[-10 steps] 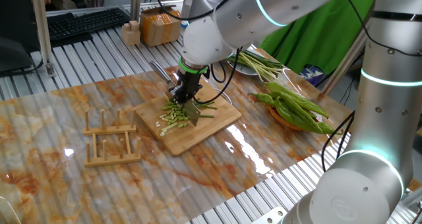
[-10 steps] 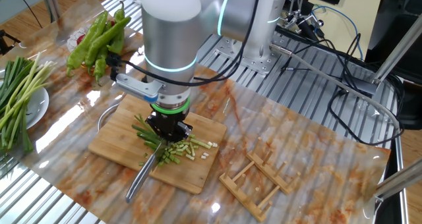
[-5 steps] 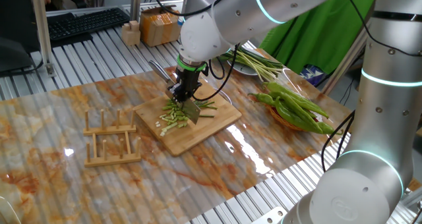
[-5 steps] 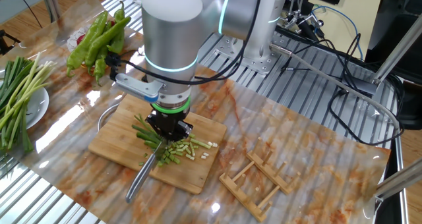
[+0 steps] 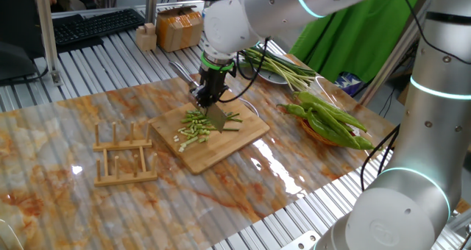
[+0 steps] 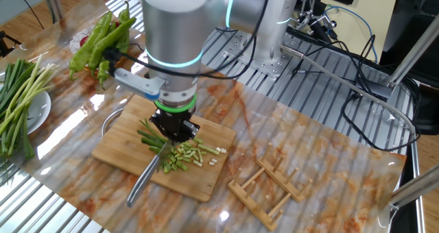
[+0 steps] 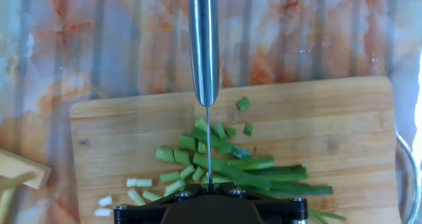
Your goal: Chop the green garlic
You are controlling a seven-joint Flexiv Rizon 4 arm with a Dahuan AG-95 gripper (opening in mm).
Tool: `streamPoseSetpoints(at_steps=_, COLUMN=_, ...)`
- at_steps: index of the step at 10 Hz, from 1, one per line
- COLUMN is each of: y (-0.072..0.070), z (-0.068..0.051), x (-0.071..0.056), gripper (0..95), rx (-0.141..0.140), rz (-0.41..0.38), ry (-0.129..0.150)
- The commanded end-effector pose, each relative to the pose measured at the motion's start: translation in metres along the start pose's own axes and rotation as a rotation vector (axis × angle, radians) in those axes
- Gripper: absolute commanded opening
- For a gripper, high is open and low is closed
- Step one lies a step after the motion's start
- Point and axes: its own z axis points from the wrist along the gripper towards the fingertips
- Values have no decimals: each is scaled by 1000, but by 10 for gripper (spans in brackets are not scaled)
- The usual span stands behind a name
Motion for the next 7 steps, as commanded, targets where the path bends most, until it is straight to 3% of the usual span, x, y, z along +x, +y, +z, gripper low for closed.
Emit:
streamPoseSetpoints(at_steps=1, y=-5, z=1, x=1, gripper=0, rx=0, rz=-12, ry=0)
streamPoseSetpoints(at_steps=5, y=-7, z=3, x=1, gripper=0, rx=2, rz=-17, ry=0)
streamPoseSetpoints(at_steps=7, y=-10, z=15, x=2, gripper=0, rx=-2, rz=-23, ry=0)
